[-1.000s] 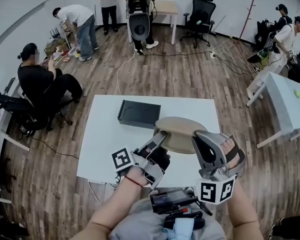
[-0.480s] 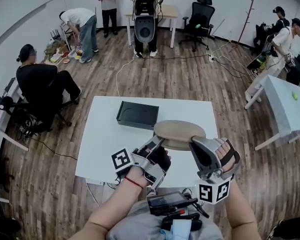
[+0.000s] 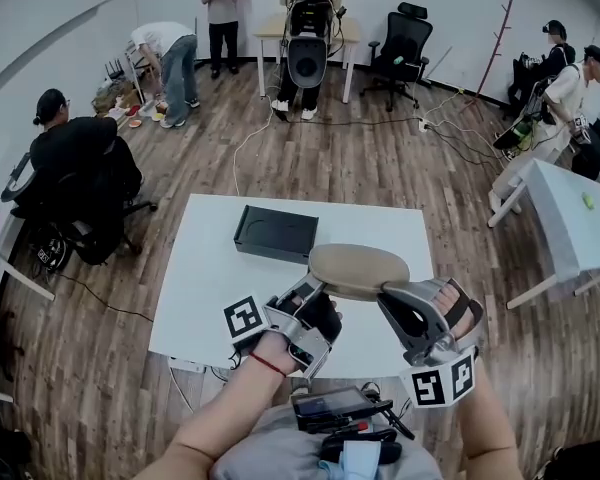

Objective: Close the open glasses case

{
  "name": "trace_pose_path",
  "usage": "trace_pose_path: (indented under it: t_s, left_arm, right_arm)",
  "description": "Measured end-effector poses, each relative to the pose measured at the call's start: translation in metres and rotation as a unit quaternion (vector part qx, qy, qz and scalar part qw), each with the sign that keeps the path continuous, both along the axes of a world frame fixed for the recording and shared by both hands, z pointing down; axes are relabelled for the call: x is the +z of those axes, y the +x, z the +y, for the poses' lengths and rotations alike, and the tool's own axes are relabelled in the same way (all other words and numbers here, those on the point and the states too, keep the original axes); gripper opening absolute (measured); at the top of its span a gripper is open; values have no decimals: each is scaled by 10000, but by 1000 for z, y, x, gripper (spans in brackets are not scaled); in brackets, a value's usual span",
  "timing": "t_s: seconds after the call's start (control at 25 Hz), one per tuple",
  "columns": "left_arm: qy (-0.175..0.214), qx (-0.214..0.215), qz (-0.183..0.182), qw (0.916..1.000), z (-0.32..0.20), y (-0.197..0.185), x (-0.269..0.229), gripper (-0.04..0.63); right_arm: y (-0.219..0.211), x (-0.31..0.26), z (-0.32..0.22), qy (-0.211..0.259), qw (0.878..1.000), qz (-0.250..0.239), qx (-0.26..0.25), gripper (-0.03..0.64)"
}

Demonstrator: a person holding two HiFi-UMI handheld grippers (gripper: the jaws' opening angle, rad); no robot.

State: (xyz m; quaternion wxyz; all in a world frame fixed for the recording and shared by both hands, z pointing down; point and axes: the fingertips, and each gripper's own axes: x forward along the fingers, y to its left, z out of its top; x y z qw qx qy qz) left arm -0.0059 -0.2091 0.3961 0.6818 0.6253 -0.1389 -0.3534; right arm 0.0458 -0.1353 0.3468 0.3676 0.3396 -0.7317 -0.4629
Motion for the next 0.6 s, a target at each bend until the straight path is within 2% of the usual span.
trace_pose_path:
  t_s: [0.08, 0.16, 0.32, 0.4, 0.48, 0.52, 0.6]
  left_arm:
    - [52, 59, -17, 10000, 1, 1, 5, 120]
    - [168, 131, -24, 9998, 3, 1, 7, 120]
    - [519, 308, -3, 9982, 7, 3, -4, 118]
    - [676, 378, 34, 9970, 10, 3, -11, 117]
    - [781, 404, 82, 9961, 10, 3, -16, 101]
    - [811, 408, 85, 9958, 10, 2, -17, 93]
    - [845, 429, -9, 9955, 10, 1, -18, 92]
  right_arm:
    - [0, 4, 2, -391, 9992, -36, -91, 46]
    - [-2, 3, 6, -930, 9947, -343, -257, 46]
    - [-2, -18, 16, -1871, 9732, -1184, -622, 46]
    - [-1, -32, 27, -2329, 9516, -1757, -963, 46]
    - [-2, -48, 41, -2743, 9189, -2434, -1454, 46]
    - [1, -54, 43, -3019, 9045, -2648, -1437, 46]
    - [11, -68, 38, -3444, 8838, -2952, -1149, 48]
